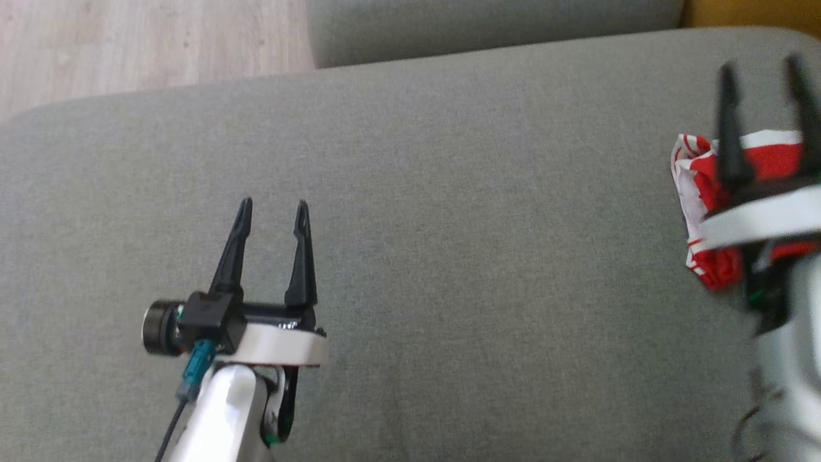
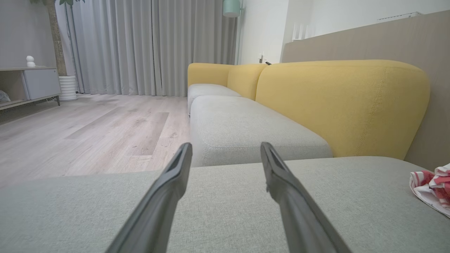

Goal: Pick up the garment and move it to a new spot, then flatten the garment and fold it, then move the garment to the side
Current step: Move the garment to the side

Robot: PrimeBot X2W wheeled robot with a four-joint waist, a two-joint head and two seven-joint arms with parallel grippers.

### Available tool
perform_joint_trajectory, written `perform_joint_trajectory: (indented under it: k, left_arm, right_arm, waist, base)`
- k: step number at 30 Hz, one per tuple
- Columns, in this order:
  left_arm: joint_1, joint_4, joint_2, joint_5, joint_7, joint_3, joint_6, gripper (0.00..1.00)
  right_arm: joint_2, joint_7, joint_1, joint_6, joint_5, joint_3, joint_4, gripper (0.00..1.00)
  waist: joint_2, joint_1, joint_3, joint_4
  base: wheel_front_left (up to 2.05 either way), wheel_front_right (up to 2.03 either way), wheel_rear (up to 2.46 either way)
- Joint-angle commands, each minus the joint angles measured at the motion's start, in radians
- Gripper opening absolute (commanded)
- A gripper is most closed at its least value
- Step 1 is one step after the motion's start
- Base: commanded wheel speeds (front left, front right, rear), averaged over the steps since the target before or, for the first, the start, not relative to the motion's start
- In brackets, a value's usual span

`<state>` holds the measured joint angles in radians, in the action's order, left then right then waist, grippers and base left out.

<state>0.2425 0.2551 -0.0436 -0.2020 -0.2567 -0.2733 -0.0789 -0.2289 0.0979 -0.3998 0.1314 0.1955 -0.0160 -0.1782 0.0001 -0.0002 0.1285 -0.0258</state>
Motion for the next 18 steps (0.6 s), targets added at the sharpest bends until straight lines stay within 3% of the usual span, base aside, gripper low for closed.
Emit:
perform_joint_trajectory:
  k: [1, 4, 7, 10, 18]
  left_arm:
    - [0.001, -0.032, -0.007, -0.005, -0.005, 0.039, 0.001, 1.0]
    - [-0.025, -0.032, -0.007, -0.006, -0.005, 0.038, 0.004, 1.0]
    - [-0.053, -0.024, -0.007, -0.008, -0.005, 0.03, 0.011, 1.0]
    - [-0.074, -0.027, -0.007, -0.011, -0.005, 0.031, 0.013, 1.0]
    - [-0.119, -0.044, -0.007, -0.001, -0.005, 0.049, 0.006, 1.0]
  right_arm:
    - [0.045, 0.018, 0.025, -0.001, 0.004, 0.012, 0.047, 1.0]
    - [0.125, 0.051, 0.103, -0.001, -0.005, 0.018, 0.038, 1.0]
    - [0.157, 0.101, 0.185, -0.001, -0.024, 0.038, 0.005, 1.0]
    - [0.167, 0.143, 0.251, -0.001, -0.047, 0.082, -0.013, 1.0]
    - [0.177, 0.163, 0.326, -0.001, -0.056, 0.076, -0.039, 1.0]
  waist:
    - [-0.0001, 0.0002, -0.021, 0.007]
    - [-0.0001, 0.0002, -0.041, 0.014]
    - [-0.0001, 0.0002, -0.059, 0.02]
    - [-0.0001, 0.0002, -0.073, 0.026]
    - [-0.0001, 0.0002, -0.092, 0.025]
  base:
    - [0.0, 0.0, 0.0]
    - [0.0, 0.0, 0.0]
    - [0.0, 0.0, 0.0]
    - [0.0, 0.0, 0.0]
    - [0.0, 0.0, 0.0]
